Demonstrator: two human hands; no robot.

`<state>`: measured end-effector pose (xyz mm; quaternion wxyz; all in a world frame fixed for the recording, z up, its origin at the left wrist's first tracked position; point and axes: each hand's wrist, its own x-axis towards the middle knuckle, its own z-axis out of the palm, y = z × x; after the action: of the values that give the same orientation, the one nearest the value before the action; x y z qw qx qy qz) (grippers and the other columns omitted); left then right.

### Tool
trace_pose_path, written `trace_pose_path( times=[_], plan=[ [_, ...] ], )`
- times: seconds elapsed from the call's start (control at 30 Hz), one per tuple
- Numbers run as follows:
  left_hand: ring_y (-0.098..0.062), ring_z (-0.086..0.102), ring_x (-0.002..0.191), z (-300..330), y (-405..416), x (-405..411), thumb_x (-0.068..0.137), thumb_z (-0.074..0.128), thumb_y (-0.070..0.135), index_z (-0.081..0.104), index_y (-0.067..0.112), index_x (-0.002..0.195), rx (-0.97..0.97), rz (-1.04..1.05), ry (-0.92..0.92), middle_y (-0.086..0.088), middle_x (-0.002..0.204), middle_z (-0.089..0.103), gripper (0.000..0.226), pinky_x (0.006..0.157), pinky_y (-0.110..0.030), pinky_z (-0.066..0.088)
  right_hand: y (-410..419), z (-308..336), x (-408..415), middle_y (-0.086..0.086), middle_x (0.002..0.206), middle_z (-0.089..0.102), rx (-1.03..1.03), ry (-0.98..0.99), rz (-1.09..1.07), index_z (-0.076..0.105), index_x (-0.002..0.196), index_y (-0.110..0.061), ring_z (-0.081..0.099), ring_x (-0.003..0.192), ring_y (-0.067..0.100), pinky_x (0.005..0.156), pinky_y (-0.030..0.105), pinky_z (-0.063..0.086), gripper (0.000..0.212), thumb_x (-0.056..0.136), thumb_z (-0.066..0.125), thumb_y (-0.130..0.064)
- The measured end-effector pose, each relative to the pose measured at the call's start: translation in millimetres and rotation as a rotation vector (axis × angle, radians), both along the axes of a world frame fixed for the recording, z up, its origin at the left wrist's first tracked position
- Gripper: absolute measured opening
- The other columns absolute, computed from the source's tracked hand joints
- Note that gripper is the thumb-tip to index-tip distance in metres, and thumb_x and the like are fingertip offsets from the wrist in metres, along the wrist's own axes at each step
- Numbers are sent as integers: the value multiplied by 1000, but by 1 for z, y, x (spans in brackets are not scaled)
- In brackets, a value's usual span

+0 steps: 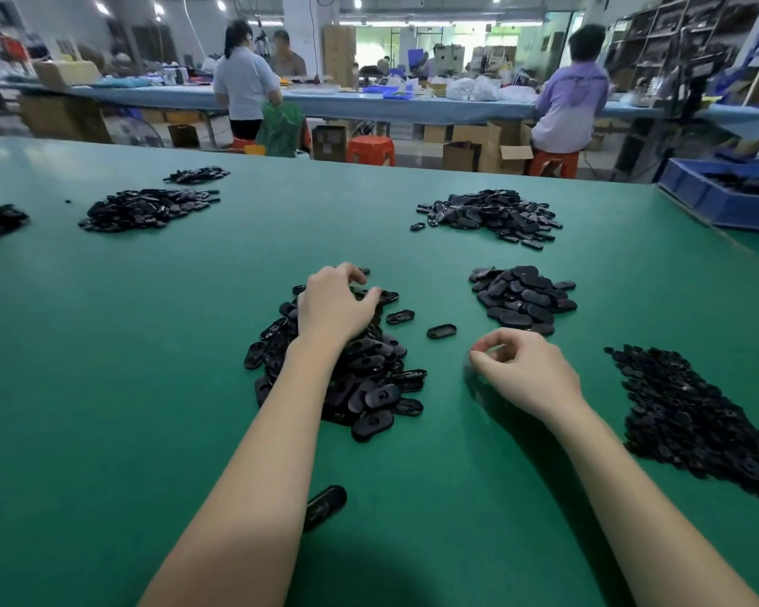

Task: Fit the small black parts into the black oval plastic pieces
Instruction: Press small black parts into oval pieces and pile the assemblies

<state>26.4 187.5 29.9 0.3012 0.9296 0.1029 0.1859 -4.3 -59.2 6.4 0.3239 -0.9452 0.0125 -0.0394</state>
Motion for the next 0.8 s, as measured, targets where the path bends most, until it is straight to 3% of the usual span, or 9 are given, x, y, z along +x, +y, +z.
trace_pose_path(
  times=[0.17,0.4,0.67,0.8],
  plan=[
    [-30,37,136,-16,9,-4,91,56,56,57,28,126,108,194,185,-6,140,47,45,115,-54,25,0,1,1,-30,79,65,8,11,18,68,82,-43,53,78,-11,60,19,34,4,84,66,-46],
    [-28,40,133,-21,-6,-4,96,53,45,54,28,131,100,133,162,-7,140,47,40,110,-46,29,0,0,1,-28,78,66,16,23,21,68,82,-43,55,78,-11,60,19,35,4,83,66,-46],
    [-25,46,130,-21,-29,-5,92,59,46,56,31,131,91,16,89,-3,135,54,42,106,-42,34,-1,0,2,-28,80,66,10,32,28,68,83,-43,55,79,-11,60,19,35,6,84,65,-47],
    [-24,53,122,-18,-26,-5,90,65,43,62,26,122,4,24,24,-3,126,59,36,102,-39,39,-1,0,1,-28,81,66,7,34,31,67,83,-43,55,79,-11,60,19,35,6,85,64,-47]
  ],
)
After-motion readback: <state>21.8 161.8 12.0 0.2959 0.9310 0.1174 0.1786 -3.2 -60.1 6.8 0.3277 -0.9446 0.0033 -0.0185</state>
